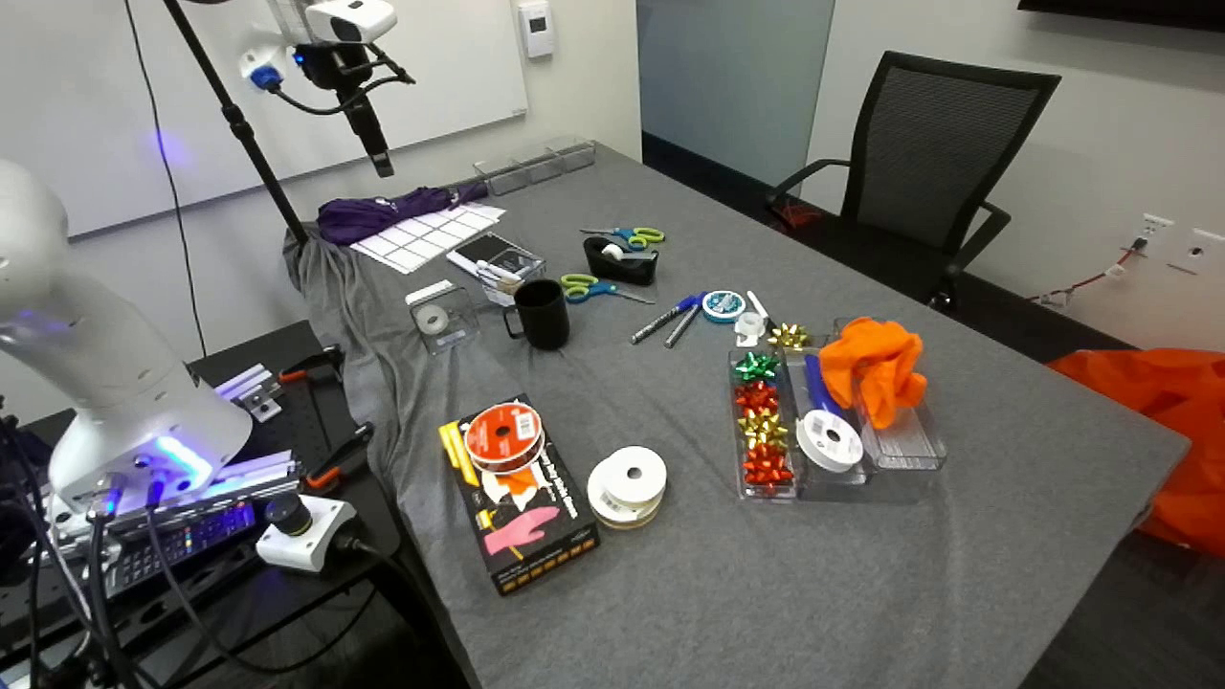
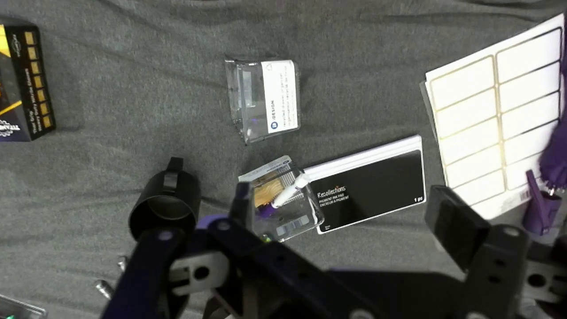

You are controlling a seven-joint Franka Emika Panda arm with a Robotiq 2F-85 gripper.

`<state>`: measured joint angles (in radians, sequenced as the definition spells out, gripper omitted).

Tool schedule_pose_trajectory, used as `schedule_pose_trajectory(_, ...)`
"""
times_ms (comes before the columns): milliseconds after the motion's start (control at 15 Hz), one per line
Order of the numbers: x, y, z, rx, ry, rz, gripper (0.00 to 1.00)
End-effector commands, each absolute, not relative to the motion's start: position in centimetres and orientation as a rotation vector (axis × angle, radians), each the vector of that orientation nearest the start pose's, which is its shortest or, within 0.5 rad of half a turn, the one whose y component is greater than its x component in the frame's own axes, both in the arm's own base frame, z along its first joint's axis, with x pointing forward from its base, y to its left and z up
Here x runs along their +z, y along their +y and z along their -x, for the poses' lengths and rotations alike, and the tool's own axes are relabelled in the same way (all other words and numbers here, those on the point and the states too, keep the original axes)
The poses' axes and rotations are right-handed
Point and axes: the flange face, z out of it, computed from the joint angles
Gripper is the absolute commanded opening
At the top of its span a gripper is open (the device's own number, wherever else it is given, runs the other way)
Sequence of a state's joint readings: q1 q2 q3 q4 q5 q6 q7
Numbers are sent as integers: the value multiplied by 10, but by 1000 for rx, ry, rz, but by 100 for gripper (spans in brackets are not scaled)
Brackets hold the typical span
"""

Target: Flip the small and clear storage box upside down

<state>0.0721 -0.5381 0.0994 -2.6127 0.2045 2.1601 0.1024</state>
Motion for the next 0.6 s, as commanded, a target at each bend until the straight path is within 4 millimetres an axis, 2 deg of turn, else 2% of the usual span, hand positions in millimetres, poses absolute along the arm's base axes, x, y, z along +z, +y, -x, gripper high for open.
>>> schedule_pose_trajectory(0,418,107,-392,-116,-135,3022,100)
schedule_pose_trajectory(200,405,124,-398,-137,-373,3034,100)
schedule_pose_trajectory(533,391,122,-393,-37,-770,3086,100)
